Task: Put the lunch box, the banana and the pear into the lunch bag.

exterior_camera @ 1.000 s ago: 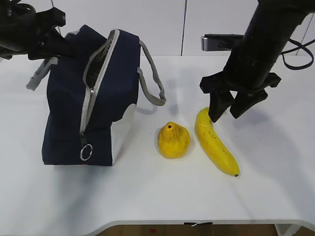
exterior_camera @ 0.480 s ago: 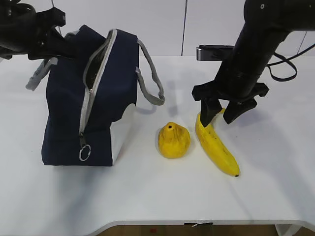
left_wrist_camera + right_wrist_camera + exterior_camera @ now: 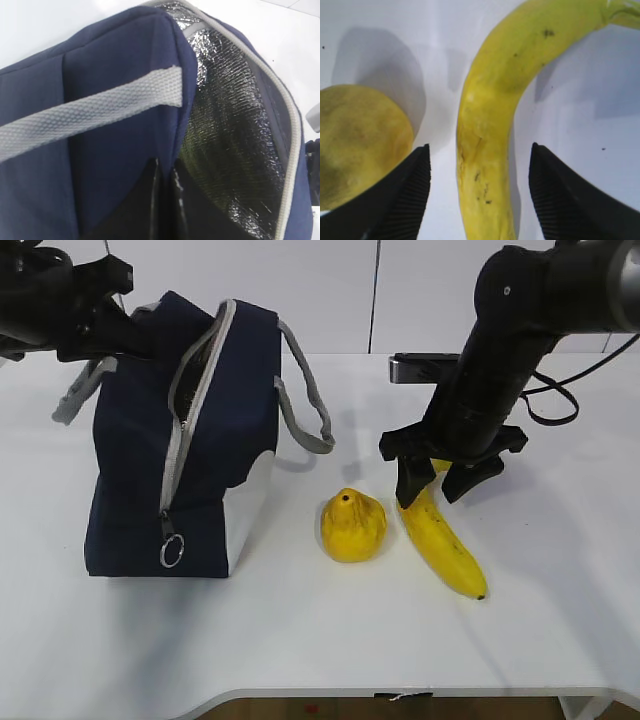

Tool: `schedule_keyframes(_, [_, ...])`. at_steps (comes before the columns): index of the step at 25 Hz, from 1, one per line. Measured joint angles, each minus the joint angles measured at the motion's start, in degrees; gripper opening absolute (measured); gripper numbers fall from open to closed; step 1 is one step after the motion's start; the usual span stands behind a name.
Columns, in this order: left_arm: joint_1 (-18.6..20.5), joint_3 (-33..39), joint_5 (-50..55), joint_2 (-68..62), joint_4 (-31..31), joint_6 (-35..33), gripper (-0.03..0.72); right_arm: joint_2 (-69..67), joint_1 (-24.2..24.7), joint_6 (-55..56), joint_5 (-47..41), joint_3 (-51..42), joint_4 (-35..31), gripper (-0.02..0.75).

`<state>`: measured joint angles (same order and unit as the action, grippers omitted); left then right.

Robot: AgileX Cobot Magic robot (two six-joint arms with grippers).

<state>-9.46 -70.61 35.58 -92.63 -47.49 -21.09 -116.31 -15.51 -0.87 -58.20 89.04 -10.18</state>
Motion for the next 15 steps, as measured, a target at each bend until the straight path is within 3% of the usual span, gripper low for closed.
schedule_keyframes(15, [0.0,0.0,0.0,0.0,0.0,0.0,-0.005,-3.92,-0.22,0.0,2.12,0.0,0.66,0.494])
